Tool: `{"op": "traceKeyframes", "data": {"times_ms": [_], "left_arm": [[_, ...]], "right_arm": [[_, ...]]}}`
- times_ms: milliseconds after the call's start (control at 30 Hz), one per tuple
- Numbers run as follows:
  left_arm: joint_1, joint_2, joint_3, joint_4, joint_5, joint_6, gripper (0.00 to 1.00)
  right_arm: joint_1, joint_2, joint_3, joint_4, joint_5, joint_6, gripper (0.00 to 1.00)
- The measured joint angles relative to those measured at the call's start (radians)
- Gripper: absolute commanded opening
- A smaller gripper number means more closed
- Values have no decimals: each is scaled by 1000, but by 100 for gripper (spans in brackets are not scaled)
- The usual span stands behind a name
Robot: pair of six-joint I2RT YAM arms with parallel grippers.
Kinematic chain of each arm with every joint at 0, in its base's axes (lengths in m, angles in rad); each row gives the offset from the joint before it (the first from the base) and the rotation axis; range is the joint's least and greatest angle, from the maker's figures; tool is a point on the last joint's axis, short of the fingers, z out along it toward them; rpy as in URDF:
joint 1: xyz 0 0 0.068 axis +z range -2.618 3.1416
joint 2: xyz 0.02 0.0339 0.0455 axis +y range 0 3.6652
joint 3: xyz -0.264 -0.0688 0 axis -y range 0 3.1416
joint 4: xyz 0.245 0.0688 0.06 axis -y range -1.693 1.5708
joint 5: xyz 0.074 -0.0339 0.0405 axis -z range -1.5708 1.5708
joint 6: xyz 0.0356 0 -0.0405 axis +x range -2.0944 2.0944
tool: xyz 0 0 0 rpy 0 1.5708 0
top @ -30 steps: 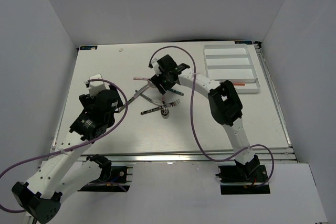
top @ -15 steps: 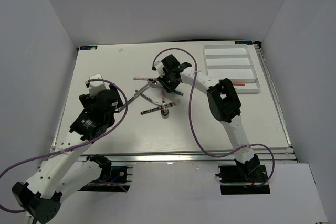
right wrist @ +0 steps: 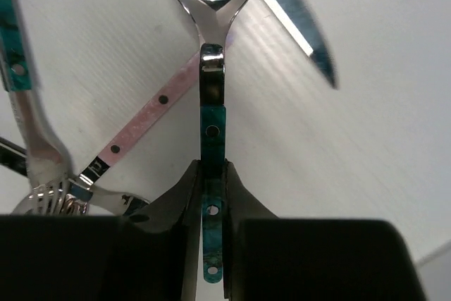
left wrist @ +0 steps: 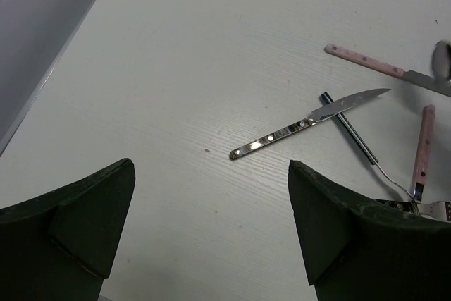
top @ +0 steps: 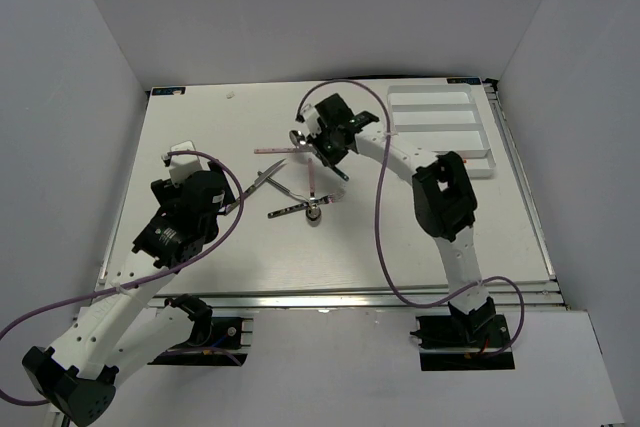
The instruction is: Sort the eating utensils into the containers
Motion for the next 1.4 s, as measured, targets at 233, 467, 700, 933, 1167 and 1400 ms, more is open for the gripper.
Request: {"op": "traceKeyframes", "data": {"times_ms": [233, 467, 700, 933, 1167, 1400], "left_arm": [[0, 0, 0, 0, 0, 0, 98], [0, 0, 0, 0, 0, 0, 98], [0, 0, 0, 0, 0, 0, 98], [0, 0, 0, 0, 0, 0, 98], [0, 0, 0, 0, 4, 1, 98], [0, 0, 0, 0, 6, 4, 98]], "right_arm": [[-108, -237, 0, 50, 126, 239, 0], [-504, -404, -296, 274, 211, 843, 0], [-613, -378, -430, 293, 351, 1250, 0], [-583, -267, -335, 294, 352, 1450, 0], [-592, -227, -388, 285, 361, 1562, 1], [-595, -225, -398, 299, 366, 1562, 59]]}}
